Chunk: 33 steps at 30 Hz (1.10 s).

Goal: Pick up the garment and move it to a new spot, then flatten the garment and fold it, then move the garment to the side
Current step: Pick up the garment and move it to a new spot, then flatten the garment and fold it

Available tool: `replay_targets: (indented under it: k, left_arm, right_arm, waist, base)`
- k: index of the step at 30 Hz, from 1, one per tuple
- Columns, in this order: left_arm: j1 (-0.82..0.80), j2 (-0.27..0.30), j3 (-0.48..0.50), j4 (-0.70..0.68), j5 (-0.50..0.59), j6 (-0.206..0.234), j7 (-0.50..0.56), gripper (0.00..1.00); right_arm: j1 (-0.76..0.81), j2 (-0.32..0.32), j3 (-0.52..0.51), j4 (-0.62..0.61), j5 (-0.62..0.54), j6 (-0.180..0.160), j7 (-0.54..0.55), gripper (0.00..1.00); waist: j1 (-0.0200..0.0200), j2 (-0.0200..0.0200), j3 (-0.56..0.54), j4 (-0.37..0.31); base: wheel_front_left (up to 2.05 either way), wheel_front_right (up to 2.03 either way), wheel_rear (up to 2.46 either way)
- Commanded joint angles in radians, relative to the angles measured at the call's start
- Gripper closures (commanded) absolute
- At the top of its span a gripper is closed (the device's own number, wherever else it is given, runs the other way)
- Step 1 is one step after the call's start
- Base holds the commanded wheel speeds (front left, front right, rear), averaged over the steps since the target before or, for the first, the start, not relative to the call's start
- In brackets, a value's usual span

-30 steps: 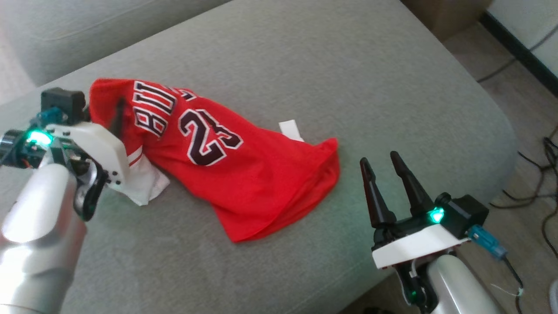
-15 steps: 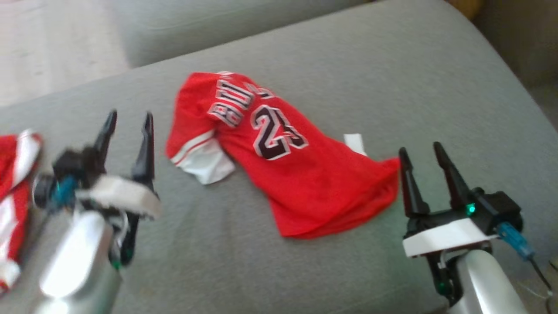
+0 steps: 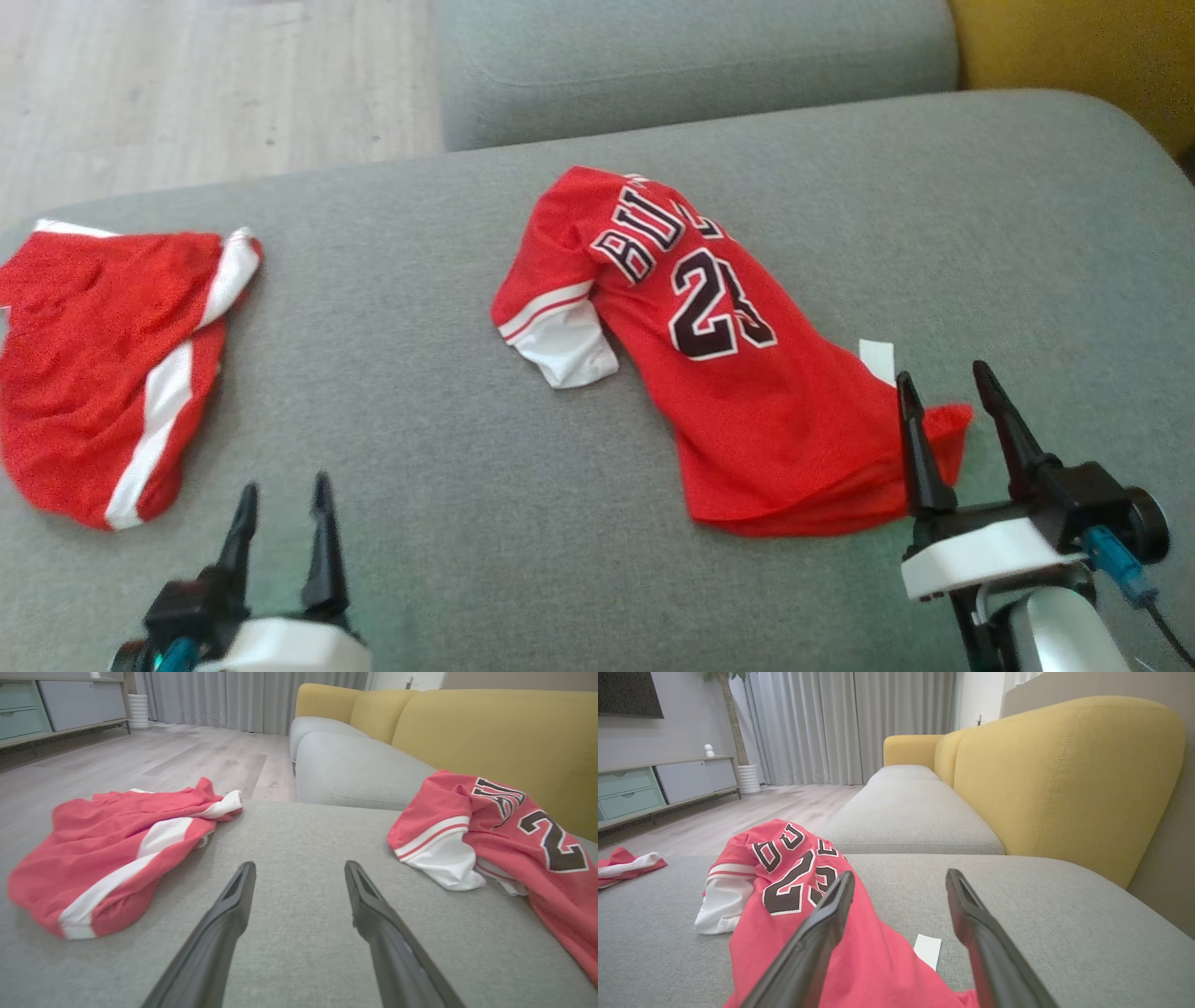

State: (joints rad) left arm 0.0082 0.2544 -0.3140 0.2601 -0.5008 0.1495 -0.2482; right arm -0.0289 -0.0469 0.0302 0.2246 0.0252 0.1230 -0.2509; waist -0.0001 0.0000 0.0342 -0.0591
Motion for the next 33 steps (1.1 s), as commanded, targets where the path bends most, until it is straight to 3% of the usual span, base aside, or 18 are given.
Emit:
replay_targets:
  k: [1, 7, 20, 33]
  left_arm:
    - [-0.026, 0.009, 0.061, -0.033, 0.007, 0.004, -0.012, 0.00]
    - [0.053, -0.023, 0.146, -0.077, 0.075, -0.015, -0.013, 0.00]
    - [0.157, -0.135, 0.259, -0.143, 0.209, -0.130, -0.013, 0.00]
    - [0.156, -0.178, 0.322, -0.119, 0.267, -0.198, -0.013, 0.00]
  right_arm:
    - [-0.015, -0.003, 0.014, -0.026, -0.006, 0.008, -0.011, 0.00]
    - [-0.005, -0.003, 0.019, -0.011, 0.001, 0.008, -0.011, 0.00]
    - [0.000, -0.003, 0.035, 0.029, 0.025, 0.008, -0.011, 0.00]
    - [-0.001, -0.003, 0.040, 0.035, 0.033, 0.008, -0.011, 0.00]
  waist:
    - [0.0001, 0.0000, -0.012, 0.018]
    - [0.0001, 0.0000, -0.018, 0.030]
    - [0.0001, 0.0000, -0.036, 0.009]
    - [0.0001, 0.0000, -0.042, 0.017]
  base:
    - [0.00, 0.00, 0.00]
    - [0.00, 0.00, 0.00]
    - [0.00, 0.00, 0.00]
    - [0.00, 0.00, 0.00]
